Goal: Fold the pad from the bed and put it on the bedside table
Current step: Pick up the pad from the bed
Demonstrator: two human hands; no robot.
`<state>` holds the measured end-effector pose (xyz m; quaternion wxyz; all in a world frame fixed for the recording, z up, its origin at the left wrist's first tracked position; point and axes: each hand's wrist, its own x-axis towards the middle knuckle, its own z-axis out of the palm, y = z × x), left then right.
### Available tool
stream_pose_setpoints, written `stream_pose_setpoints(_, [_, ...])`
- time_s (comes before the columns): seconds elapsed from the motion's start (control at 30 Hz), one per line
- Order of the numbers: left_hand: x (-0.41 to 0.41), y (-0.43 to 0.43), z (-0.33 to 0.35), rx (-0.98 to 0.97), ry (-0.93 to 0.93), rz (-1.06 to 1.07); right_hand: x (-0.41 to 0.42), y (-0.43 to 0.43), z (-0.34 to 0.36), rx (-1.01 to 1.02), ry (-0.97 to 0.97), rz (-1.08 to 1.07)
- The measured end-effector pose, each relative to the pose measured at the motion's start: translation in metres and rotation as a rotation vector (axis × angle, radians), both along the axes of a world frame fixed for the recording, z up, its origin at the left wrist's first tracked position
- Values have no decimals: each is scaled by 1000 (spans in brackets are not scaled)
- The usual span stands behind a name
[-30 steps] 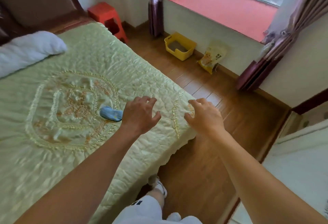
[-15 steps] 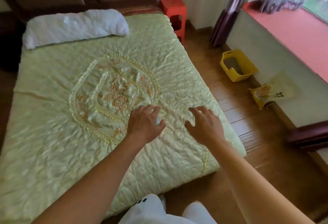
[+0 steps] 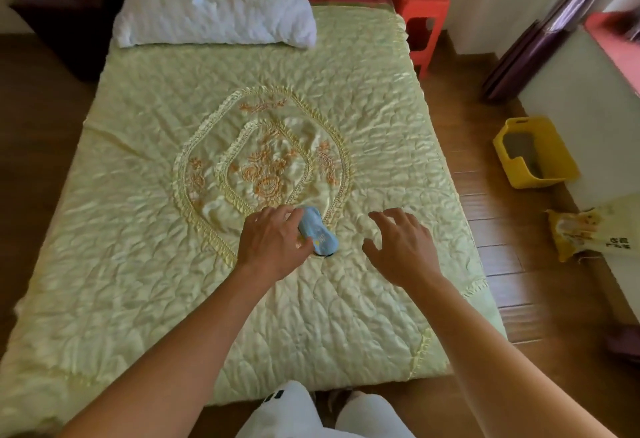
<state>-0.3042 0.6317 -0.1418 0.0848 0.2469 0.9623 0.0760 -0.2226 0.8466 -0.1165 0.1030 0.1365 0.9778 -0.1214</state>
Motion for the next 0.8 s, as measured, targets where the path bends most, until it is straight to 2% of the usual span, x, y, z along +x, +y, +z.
stream_pose_setpoints(0.33, [-35, 10, -75, -165, -81, 25, -52, 24, -96, -28, -30, 156])
stream_pose_setpoints(0.5, [-54, 23, -153, -207, -131, -8, -71, 32, -183, -65, -83, 226])
stream_pose_setpoints(0.8, [-81, 38, -316, -288, -183, -242, -89, 32, -332, -31, -140, 388])
